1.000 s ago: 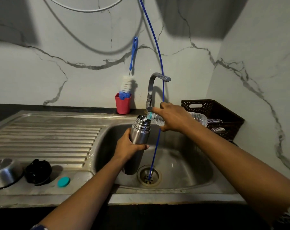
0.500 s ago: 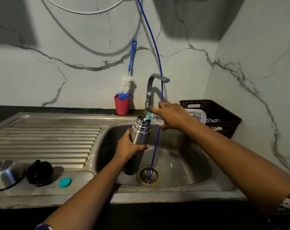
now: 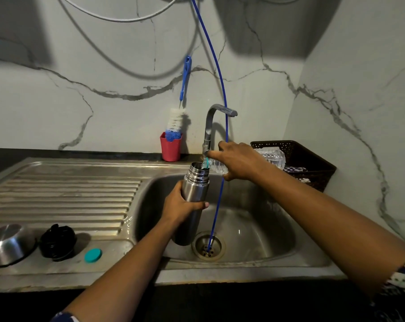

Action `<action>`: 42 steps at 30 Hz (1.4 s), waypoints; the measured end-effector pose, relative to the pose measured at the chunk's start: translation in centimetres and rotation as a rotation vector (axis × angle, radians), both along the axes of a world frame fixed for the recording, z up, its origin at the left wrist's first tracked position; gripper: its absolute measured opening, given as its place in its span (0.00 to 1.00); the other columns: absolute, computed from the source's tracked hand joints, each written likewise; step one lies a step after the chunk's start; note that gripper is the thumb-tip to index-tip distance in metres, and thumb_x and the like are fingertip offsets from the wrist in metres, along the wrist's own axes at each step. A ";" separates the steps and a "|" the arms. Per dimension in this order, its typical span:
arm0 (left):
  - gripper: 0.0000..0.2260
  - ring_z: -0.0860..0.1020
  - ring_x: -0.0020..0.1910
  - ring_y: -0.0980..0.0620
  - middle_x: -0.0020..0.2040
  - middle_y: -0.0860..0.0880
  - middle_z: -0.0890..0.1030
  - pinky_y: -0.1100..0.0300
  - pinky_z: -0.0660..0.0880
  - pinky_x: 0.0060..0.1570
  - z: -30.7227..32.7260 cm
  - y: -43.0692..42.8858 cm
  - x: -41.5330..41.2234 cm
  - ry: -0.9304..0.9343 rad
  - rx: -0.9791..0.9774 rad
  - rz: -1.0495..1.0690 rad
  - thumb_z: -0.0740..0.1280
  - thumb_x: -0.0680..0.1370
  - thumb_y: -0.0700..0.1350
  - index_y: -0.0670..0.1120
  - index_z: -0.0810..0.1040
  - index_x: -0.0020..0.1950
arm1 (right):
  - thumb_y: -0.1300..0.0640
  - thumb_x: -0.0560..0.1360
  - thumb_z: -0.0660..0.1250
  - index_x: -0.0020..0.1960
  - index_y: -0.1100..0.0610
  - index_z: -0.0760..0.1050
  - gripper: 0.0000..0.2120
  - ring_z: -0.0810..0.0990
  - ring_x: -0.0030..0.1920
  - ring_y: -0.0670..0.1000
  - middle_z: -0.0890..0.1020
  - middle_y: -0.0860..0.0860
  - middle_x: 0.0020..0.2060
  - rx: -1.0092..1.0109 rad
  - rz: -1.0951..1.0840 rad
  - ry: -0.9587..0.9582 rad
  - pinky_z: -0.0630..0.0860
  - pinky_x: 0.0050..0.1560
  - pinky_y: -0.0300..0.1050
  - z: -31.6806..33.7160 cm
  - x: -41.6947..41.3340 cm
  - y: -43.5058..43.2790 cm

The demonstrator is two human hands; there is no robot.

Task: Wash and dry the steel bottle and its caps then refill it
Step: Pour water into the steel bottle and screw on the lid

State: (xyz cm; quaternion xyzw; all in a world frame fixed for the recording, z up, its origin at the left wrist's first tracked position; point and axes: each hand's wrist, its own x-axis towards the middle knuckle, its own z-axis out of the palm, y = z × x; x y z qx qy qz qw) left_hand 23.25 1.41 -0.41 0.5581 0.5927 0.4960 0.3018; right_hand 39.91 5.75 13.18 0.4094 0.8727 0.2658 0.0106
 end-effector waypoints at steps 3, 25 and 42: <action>0.36 0.74 0.57 0.52 0.61 0.50 0.76 0.53 0.73 0.60 0.1 0.0 0.0 0.008 -0.008 0.006 0.81 0.61 0.46 0.51 0.70 0.65 | 0.50 0.69 0.73 0.74 0.46 0.56 0.39 0.73 0.58 0.55 0.71 0.56 0.61 0.005 0.003 -0.014 0.75 0.51 0.50 0.0 0.0 0.0; 0.33 0.75 0.56 0.51 0.57 0.52 0.76 0.53 0.73 0.58 -0.1 0.1 -0.1 0.006 -0.031 0.007 0.81 0.61 0.46 0.52 0.70 0.61 | 0.51 0.70 0.72 0.73 0.48 0.57 0.37 0.72 0.60 0.56 0.70 0.56 0.63 0.043 0.022 -0.104 0.73 0.53 0.49 0.7 0.1 -0.2; 0.32 0.74 0.55 0.52 0.55 0.54 0.75 0.55 0.73 0.56 0.0 -0.1 -0.1 0.006 -0.023 -0.016 0.81 0.61 0.46 0.54 0.69 0.59 | 0.51 0.69 0.73 0.72 0.48 0.58 0.37 0.73 0.59 0.55 0.71 0.54 0.62 0.069 0.042 -0.186 0.75 0.49 0.49 1.2 -0.2 -0.1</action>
